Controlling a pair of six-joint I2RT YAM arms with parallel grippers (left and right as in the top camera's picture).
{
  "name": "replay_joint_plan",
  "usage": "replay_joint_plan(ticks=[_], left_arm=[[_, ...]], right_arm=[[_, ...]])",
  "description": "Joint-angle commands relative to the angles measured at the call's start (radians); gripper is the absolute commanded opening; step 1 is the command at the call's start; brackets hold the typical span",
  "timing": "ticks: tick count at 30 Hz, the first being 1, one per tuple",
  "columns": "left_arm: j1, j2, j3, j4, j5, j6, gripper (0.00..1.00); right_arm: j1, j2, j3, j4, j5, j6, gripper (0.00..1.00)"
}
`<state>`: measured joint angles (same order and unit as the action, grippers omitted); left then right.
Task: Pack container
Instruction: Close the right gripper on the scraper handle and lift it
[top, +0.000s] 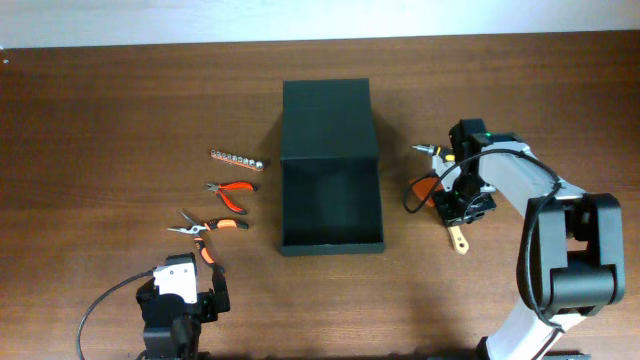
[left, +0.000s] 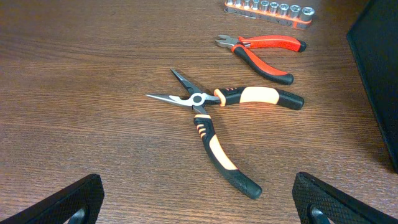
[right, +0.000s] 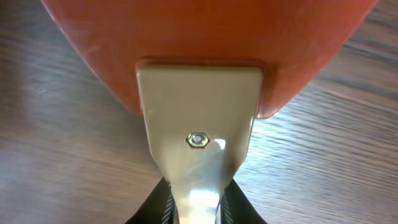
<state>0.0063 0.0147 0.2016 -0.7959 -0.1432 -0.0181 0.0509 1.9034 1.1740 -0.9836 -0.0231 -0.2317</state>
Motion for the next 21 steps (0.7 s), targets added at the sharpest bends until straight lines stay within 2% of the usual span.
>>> replay_joint_plan(ticks=[1, 9, 21], left_arm=[[0.003, -0.01, -0.006, 0.002, -0.003, 0.019, 0.99], [0.003, -0.01, -0.006, 0.002, -0.003, 0.019, 0.99], [0.003, -0.01, -0.006, 0.002, -0.003, 0.019, 0.99]], right_arm=[[0.034, 0.018, -0.01, -0.011, 0.002, 0.024, 0.17], [0.048, 0.011, 0.002, -0.043, -0.02, 0.058, 0.15], [0.048, -0.023, 0.141, -0.133, -0.022, 0.058, 0.13]])
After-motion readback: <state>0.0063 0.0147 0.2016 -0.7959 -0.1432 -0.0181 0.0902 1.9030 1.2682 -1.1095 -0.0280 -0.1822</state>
